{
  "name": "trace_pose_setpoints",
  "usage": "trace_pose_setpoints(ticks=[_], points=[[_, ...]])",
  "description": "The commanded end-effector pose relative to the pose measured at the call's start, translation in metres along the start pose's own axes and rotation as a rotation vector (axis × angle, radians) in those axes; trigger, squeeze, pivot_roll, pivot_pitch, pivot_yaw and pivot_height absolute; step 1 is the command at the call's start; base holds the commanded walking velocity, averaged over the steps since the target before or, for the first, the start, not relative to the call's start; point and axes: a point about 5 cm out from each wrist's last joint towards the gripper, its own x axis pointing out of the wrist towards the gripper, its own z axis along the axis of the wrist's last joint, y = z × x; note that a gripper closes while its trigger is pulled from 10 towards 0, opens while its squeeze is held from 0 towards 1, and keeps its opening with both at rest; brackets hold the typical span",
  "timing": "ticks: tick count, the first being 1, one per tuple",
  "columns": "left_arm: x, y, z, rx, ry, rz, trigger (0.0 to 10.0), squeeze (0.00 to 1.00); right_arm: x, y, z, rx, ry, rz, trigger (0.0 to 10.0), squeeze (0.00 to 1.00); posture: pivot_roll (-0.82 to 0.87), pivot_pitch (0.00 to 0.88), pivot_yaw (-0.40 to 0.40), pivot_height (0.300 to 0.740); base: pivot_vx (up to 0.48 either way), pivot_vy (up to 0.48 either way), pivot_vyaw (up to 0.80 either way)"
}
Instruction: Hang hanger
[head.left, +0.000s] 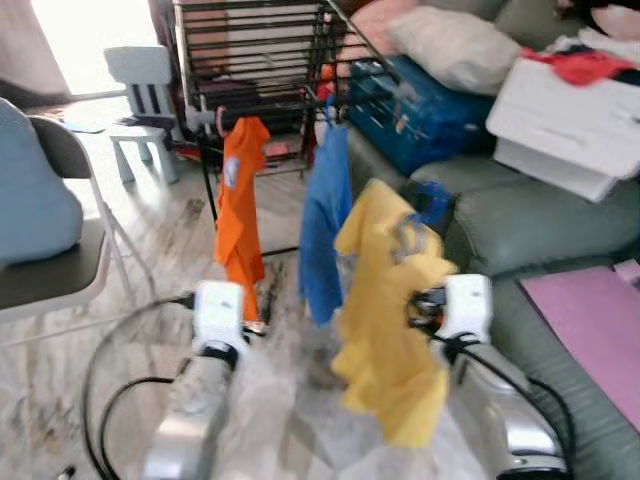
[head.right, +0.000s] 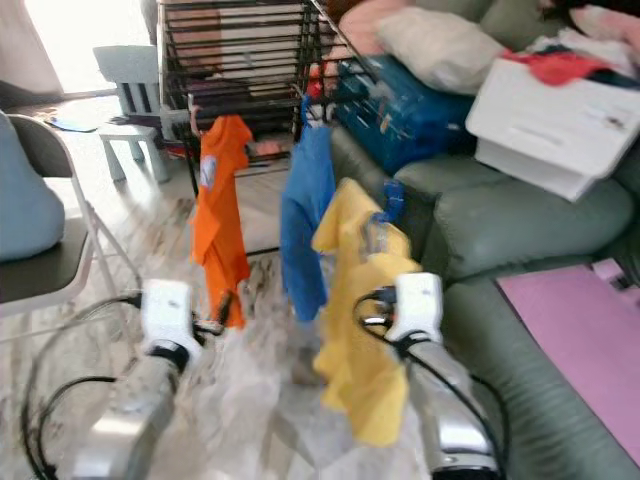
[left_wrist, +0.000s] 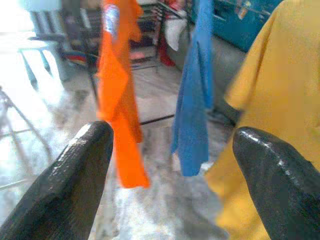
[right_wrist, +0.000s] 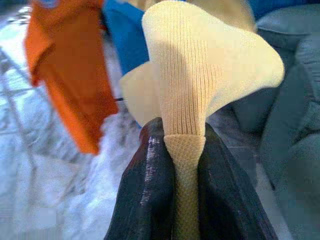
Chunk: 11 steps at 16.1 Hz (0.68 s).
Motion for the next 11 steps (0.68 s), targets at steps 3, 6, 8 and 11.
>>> trace_pose_setpoints(ticks=[3, 6, 8, 11], points=[[0.0005, -0.0083, 0.0046, 0.013, -0.028, -0.045, 10.0, 0.00, 0.0026, 0.0037, 0.0245, -0.028, -0.098, 0.017, 10.0, 0.00, -0.10, 0.018, 0.022, 0.740, 0.000, 0.000, 0.00], [0.0018, -0.0102, 0.0062, 0.004, -0.038, -0.060, 10.0, 0.00, 0.0046, 0.0065, 0.0261, -0.059, -0.102, 0.038, 10.0, 0.00, -0.10, 0.016, 0.014, 0.740, 0.000, 0.000, 0.44], [0.0024, -0.0112, 0.0062, 0.000, -0.039, -0.059, 10.0, 0.00, 0.0052, 0.0079, 0.0265, -0.072, -0.101, 0.049, 10.0, 0.00, -0.10, 0.015, 0.010, 0.740, 0.000, 0.000, 0.80], [0.0016, -0.0122, 0.0066, -0.005, -0.047, -0.070, 10.0, 0.00, 0.0060, 0.0100, 0.0269, -0.074, -0.103, 0.060, 10.0, 0.00, -0.10, 0.018, 0.007, 0.740, 0.000, 0.000, 0.80]])
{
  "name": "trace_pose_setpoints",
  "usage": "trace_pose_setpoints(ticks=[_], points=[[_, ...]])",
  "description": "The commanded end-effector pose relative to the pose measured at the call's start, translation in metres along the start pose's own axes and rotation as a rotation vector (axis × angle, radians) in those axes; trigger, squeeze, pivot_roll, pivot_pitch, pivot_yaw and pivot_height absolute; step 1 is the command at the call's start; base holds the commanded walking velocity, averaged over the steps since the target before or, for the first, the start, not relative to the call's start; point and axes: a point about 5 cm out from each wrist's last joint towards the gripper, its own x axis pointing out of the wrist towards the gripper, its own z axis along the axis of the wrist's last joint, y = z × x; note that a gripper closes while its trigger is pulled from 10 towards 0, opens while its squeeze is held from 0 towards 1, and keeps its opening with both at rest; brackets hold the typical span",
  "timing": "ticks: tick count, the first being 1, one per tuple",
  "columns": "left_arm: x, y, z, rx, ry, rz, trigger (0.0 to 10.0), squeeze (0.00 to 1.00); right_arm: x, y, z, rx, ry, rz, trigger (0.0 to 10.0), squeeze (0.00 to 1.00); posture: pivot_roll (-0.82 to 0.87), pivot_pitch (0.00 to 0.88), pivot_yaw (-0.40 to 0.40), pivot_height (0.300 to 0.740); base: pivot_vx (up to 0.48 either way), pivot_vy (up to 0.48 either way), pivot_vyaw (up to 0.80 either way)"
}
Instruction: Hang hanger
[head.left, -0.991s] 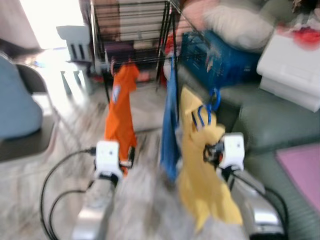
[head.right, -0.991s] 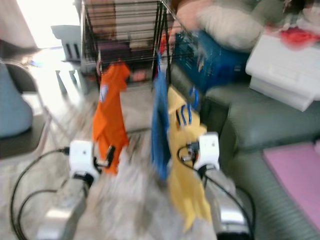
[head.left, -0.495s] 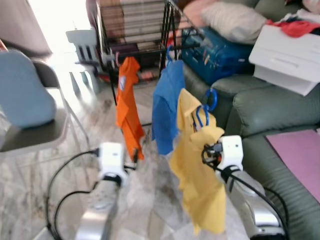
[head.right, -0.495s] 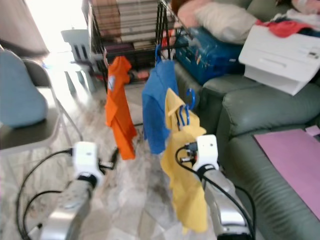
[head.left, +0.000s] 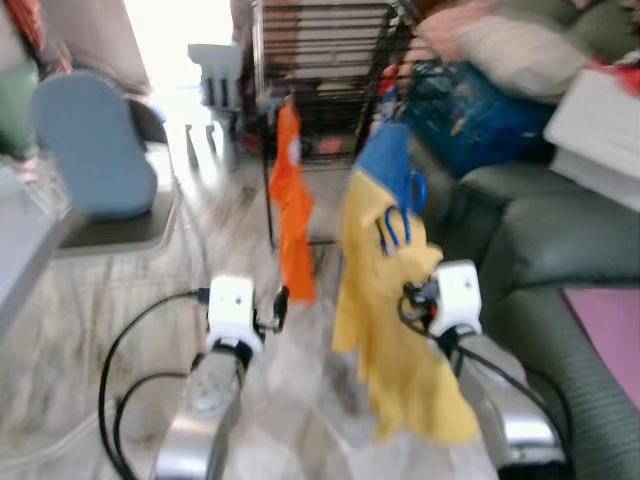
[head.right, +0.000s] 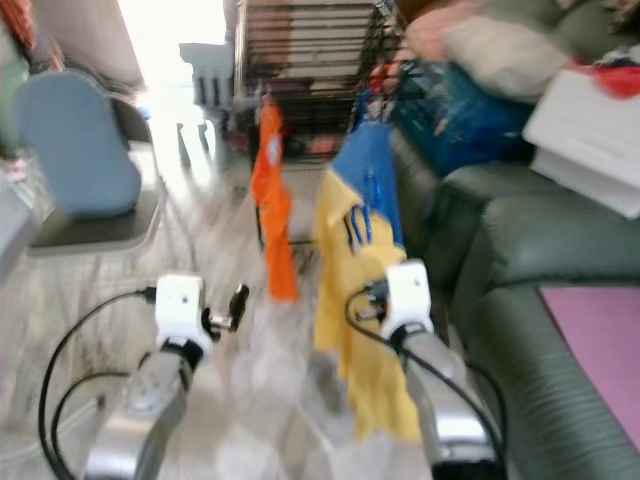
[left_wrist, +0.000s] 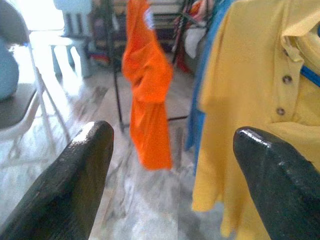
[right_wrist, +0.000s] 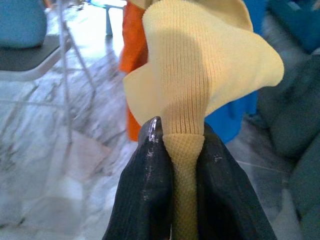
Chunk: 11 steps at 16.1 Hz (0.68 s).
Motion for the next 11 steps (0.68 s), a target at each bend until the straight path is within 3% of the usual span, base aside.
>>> trace_pose_setpoints(ticks=[1, 5, 8, 9, 11], points=[[0.0001, 0.0002, 0.0029, -0.001, -0.012, -0.006, 10.0, 0.00, 0.0020, 0.0021, 0.0159, -0.024, -0.069, 0.016, 10.0, 0.00, -0.11, 0.020, 0.008, 0.740, 0.000, 0.000, 0.80], [-0.0005, -0.0032, 0.0033, 0.025, -0.020, -0.032, 10.0, 0.00, 0.0006, 0.0044, 0.0138, -0.030, -0.063, 0.031, 10.0, 0.00, -0.11, 0.025, 0.009, 0.740, 0.000, 0.000, 0.80], [-0.0002, -0.0025, 0.0024, 0.005, -0.014, -0.025, 10.0, 0.00, 0.0003, 0.0051, 0.0124, -0.031, -0.060, 0.035, 10.0, 0.00, -0.11, 0.027, 0.007, 0.740, 0.000, 0.000, 0.80], [-0.0002, -0.0029, 0.0010, -0.043, -0.005, -0.025, 10.0, 0.00, 0.0002, 0.0053, 0.0115, -0.034, -0.056, 0.039, 10.0, 0.00, -0.11, 0.027, 0.005, 0.740, 0.000, 0.000, 0.80], [-0.0008, -0.0014, 0.0007, -0.034, -0.006, -0.013, 10.0, 0.00, 0.0010, 0.0056, 0.0121, -0.035, -0.060, 0.040, 10.0, 0.00, -0.11, 0.025, 0.004, 0.740, 0.000, 0.000, 0.80]])
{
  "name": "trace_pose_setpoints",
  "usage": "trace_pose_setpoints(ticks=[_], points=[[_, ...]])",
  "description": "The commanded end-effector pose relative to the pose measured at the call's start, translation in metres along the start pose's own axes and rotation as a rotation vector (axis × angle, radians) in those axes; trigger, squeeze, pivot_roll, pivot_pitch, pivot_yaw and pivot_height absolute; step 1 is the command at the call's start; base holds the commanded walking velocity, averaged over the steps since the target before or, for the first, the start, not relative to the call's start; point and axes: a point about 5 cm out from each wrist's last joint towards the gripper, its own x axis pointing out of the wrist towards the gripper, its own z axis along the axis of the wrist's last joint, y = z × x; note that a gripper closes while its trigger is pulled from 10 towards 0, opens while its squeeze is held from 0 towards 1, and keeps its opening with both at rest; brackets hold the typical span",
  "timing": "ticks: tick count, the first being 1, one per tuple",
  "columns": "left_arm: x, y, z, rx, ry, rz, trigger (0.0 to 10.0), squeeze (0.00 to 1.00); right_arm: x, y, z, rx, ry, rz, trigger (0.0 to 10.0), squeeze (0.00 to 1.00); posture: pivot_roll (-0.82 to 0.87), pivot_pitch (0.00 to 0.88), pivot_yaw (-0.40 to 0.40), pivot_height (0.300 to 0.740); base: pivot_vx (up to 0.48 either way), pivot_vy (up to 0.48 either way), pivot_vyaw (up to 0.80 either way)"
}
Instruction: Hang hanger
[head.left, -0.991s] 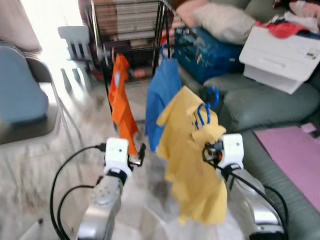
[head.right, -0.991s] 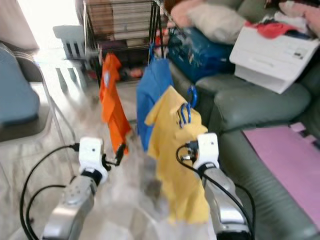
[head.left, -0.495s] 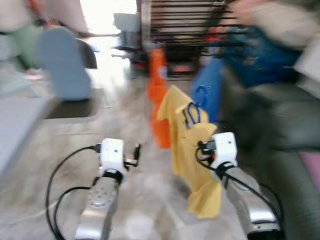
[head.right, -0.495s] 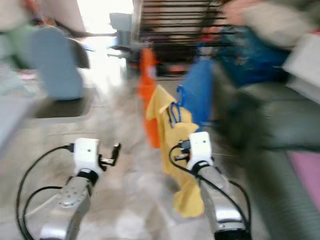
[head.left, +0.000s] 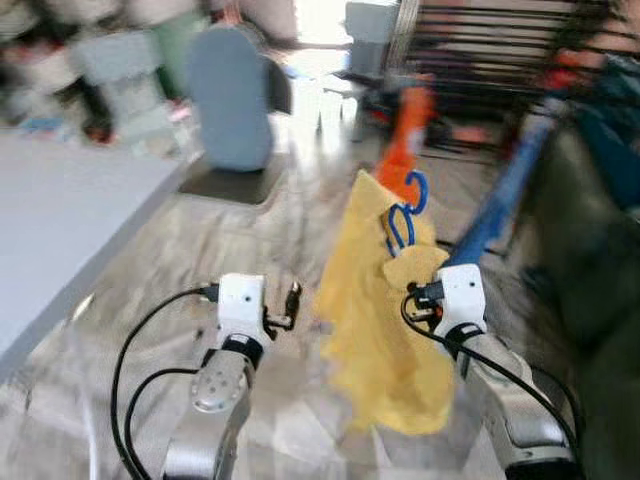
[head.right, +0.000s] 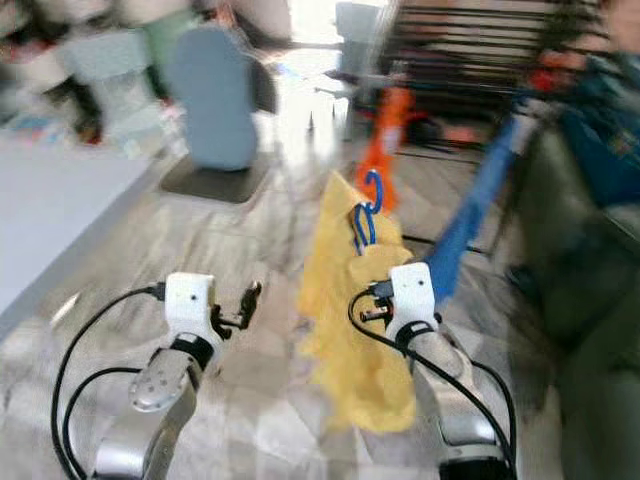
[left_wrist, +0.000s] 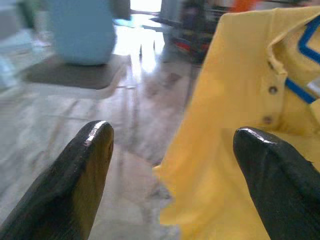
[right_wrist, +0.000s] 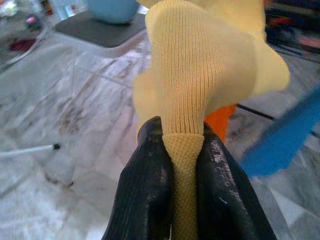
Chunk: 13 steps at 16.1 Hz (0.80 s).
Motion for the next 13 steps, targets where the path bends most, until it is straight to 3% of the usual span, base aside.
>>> trace_pose_setpoints(ticks=[1, 4, 8, 11, 13], points=[[-0.002, 0.006, -0.001, 0.010, 0.006, 0.025, 10.0, 0.00, 0.003, 0.008, 0.015, -0.004, -0.075, 0.032, 10.0, 0.00, -0.10, 0.024, 0.004, 0.740, 0.000, 0.000, 0.80], [-0.012, 0.026, 0.007, 0.051, -0.040, 0.133, 10.0, 0.00, 0.000, 0.003, 0.018, -0.033, -0.103, 0.007, 10.0, 0.00, -0.09, 0.017, 0.005, 0.740, 0.000, 0.000, 0.80], [-0.045, 0.056, -0.007, 0.141, -0.002, 0.176, 10.0, 0.00, -0.011, -0.023, 0.002, -0.051, -0.062, -0.050, 10.0, 0.00, -0.05, 0.000, 0.008, 0.740, 0.000, 0.000, 0.80], [-0.046, 0.059, -0.005, 0.178, -0.011, 0.178, 10.0, 0.00, -0.008, -0.024, 0.000, -0.045, -0.066, -0.061, 10.0, 0.00, 0.00, 0.000, 0.009, 0.740, 0.000, 0.000, 0.80], [-0.039, 0.055, -0.003, 0.197, -0.025, 0.147, 10.0, 0.00, -0.004, -0.021, -0.003, -0.017, -0.072, -0.081, 10.0, 0.00, 0.01, 0.000, 0.015, 0.740, 0.000, 0.000, 0.00]])
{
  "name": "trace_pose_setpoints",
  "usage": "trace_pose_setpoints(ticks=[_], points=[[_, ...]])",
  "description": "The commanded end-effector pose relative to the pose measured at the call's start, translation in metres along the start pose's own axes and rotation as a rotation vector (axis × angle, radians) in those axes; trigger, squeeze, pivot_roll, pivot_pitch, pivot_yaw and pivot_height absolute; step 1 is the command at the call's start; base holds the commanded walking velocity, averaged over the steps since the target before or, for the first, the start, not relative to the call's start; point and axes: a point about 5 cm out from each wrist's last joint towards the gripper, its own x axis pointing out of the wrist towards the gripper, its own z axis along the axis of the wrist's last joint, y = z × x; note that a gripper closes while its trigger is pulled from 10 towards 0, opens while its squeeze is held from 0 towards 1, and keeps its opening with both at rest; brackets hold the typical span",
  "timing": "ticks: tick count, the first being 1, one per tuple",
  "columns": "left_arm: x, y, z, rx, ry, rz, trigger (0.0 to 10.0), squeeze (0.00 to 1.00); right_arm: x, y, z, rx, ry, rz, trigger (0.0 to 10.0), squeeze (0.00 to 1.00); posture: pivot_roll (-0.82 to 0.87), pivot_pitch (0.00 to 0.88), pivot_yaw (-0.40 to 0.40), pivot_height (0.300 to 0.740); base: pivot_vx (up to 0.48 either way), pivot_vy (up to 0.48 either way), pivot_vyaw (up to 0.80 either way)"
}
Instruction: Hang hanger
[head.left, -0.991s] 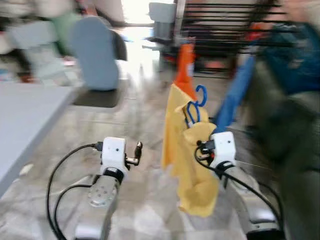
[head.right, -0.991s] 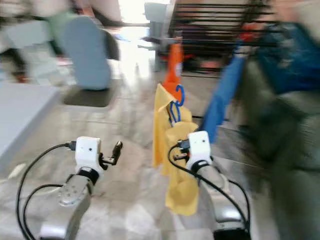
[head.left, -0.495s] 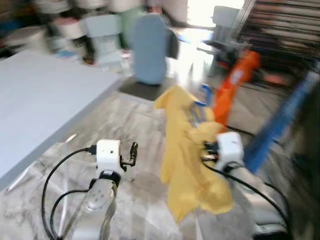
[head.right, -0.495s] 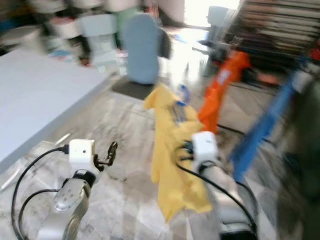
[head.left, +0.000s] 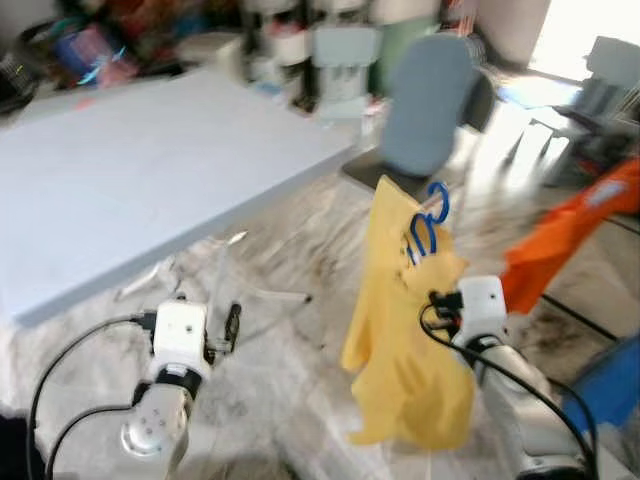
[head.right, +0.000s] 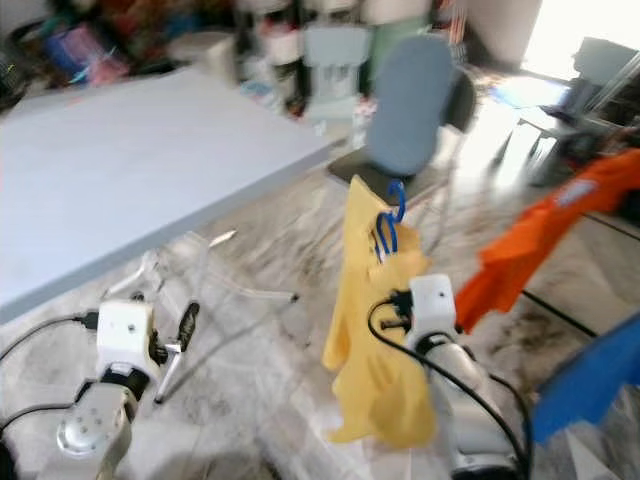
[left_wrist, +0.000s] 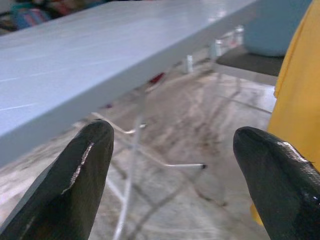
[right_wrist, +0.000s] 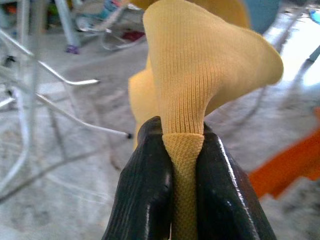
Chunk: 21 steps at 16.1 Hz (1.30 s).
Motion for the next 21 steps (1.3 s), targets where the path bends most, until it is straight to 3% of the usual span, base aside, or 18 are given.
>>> trace_pose_setpoints(ticks=[1, 4, 8, 18, 21], points=[[0.004, 0.001, 0.003, 0.012, -0.014, 0.000, 10.0, 0.00, 0.002, 0.001, 0.012, -0.004, -0.066, -0.006, 10.0, 0.00, 0.02, 0.000, 0.017, 0.740, 0.000, 0.000, 0.00], [0.004, 0.004, 0.003, -0.010, -0.015, 0.022, 10.0, 0.00, 0.002, 0.005, 0.009, 0.004, -0.064, -0.003, 10.0, 0.00, 0.02, 0.000, 0.022, 0.740, 0.000, 0.000, 0.00], [0.002, -0.010, -0.004, -0.044, 0.007, 0.003, 10.0, 0.00, 0.009, 0.004, 0.010, 0.000, -0.065, -0.003, 10.0, 0.00, 0.01, 0.000, 0.019, 0.740, 0.000, 0.000, 0.00], [0.011, -0.019, -0.005, -0.075, 0.011, -0.024, 10.0, 0.00, 0.017, 0.000, 0.009, 0.011, -0.071, -0.033, 10.0, 0.00, -0.01, 0.000, 0.016, 0.740, 0.000, -0.136, 0.00], [0.021, -0.016, -0.007, -0.073, 0.043, 0.059, 10.0, 0.00, 0.019, 0.005, 0.010, 0.020, -0.076, -0.025, 10.0, 0.00, -0.02, 0.000, 0.037, 0.740, 0.000, 0.000, 0.00]])
